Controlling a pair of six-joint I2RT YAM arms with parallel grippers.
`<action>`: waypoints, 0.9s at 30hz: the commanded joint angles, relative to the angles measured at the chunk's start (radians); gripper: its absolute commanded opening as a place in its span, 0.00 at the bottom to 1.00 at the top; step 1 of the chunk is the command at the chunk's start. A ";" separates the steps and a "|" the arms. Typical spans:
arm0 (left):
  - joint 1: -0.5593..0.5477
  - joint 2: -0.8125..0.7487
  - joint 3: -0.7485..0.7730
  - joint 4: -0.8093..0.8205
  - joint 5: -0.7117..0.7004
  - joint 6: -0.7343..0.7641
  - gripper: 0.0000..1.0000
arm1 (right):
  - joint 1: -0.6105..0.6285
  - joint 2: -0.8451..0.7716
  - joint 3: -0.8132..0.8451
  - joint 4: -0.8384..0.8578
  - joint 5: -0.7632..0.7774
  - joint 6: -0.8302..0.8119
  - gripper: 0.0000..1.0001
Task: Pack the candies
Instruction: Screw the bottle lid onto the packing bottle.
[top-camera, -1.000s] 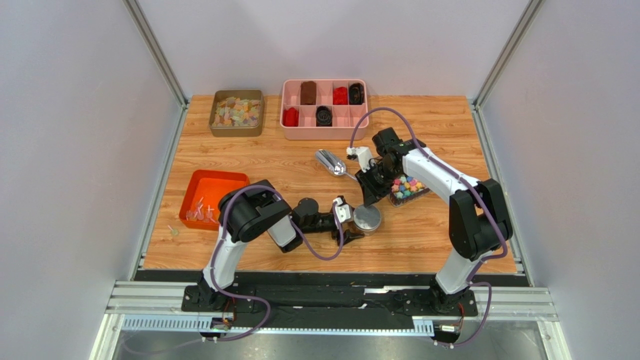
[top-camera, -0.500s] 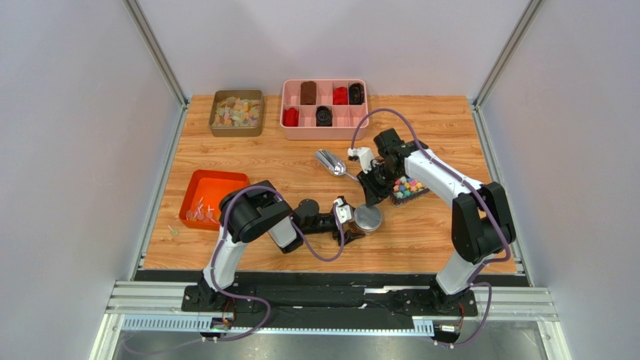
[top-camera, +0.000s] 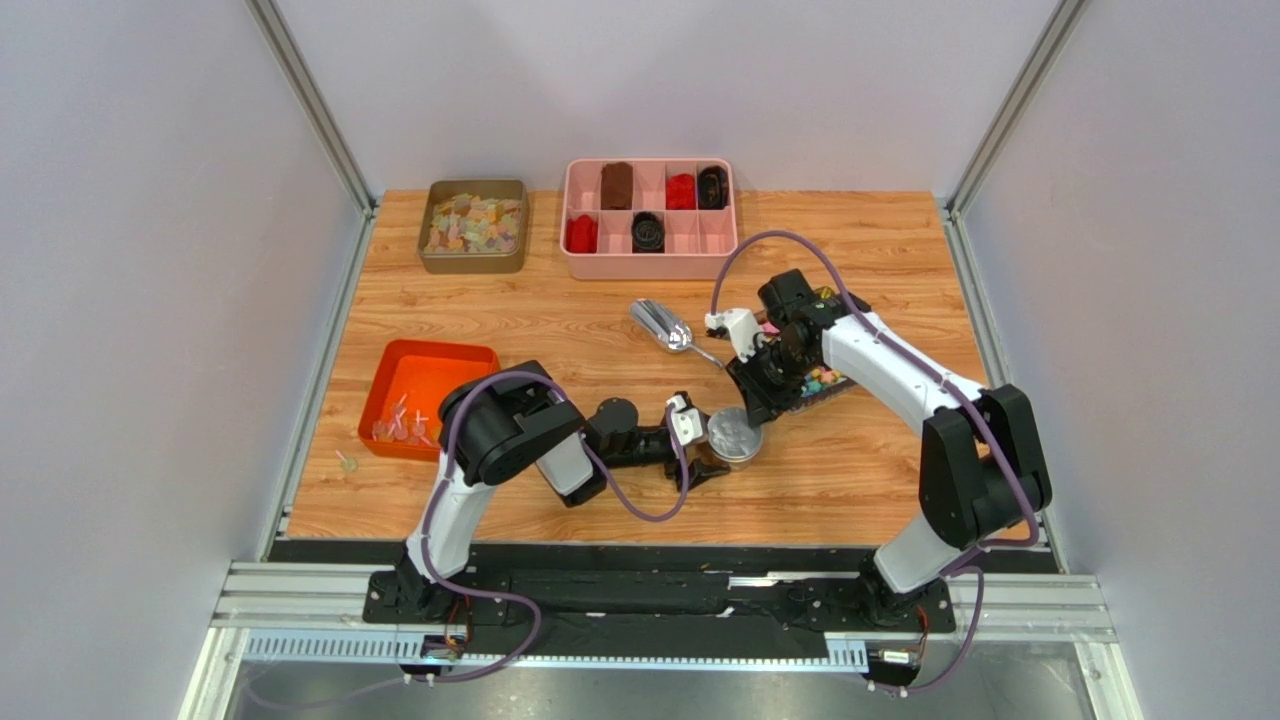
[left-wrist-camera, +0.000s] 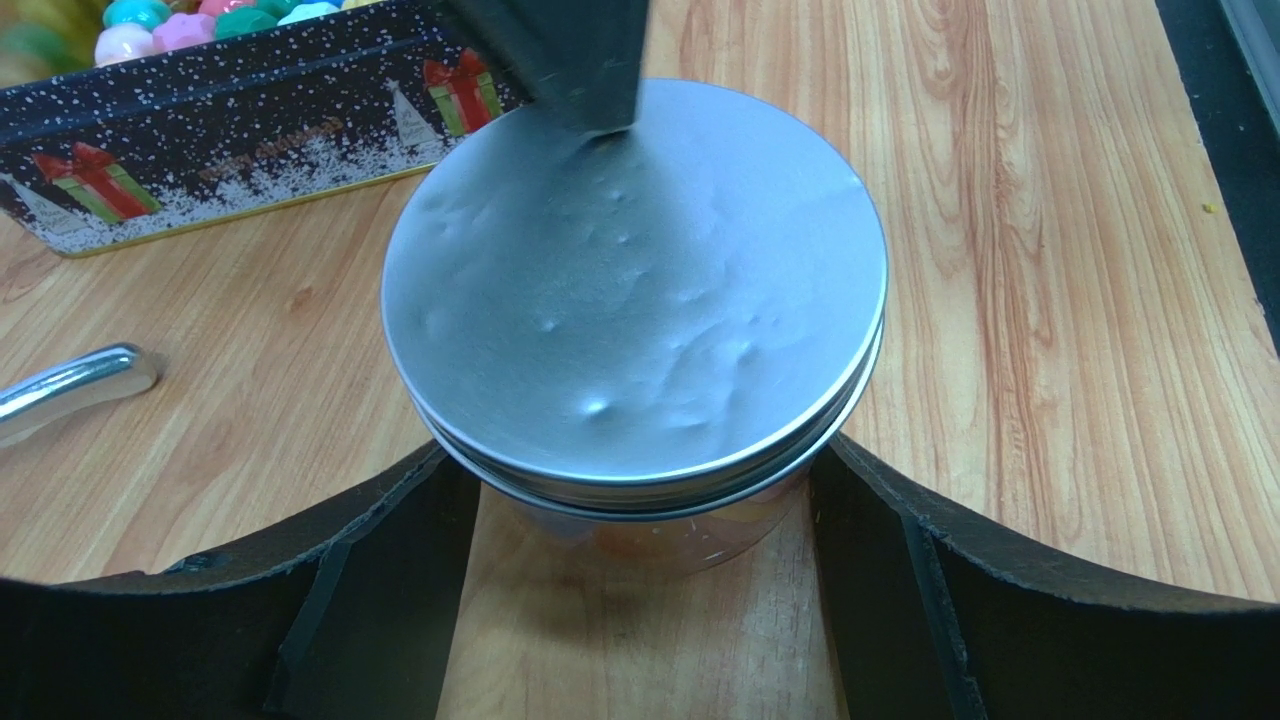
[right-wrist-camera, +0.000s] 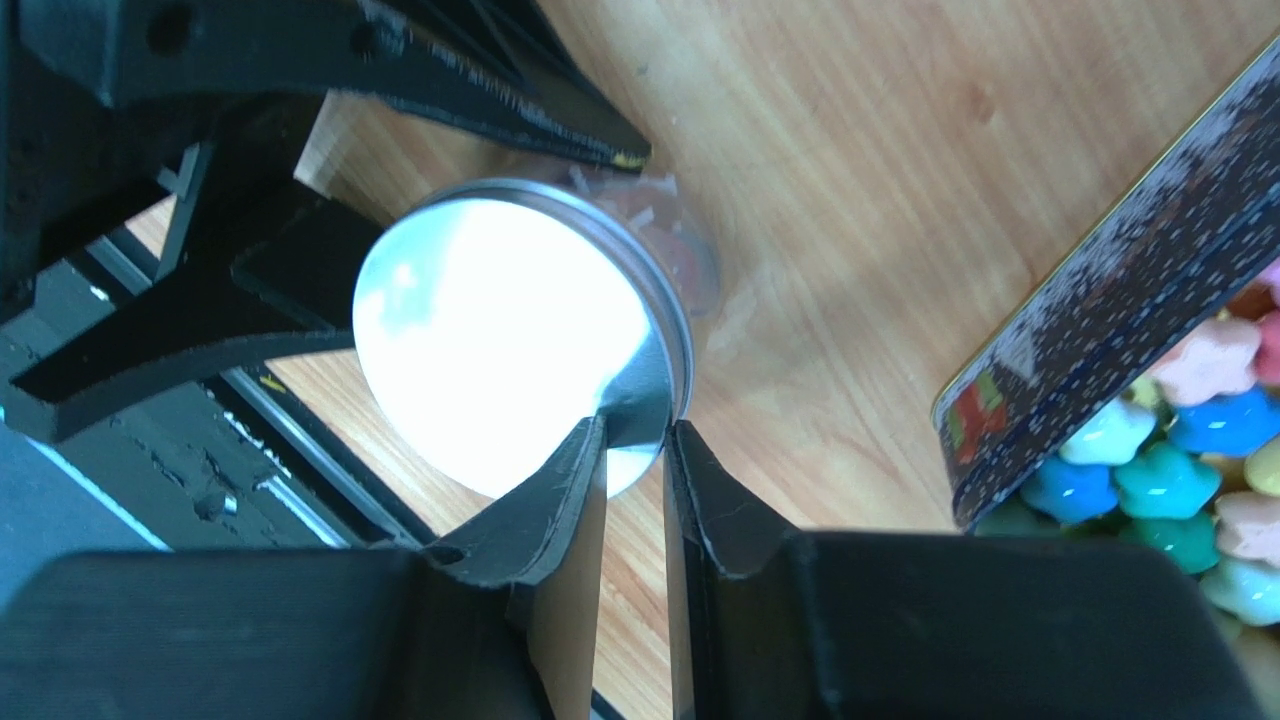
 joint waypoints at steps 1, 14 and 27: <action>0.028 0.019 0.019 0.178 -0.089 0.006 0.72 | 0.006 -0.060 -0.029 -0.130 -0.041 -0.023 0.22; 0.027 0.014 0.016 0.178 -0.064 0.008 0.71 | 0.006 0.067 0.210 -0.116 -0.076 -0.025 0.33; 0.028 0.011 0.014 0.178 -0.064 0.014 0.71 | 0.007 0.279 0.356 -0.122 -0.184 -0.071 0.38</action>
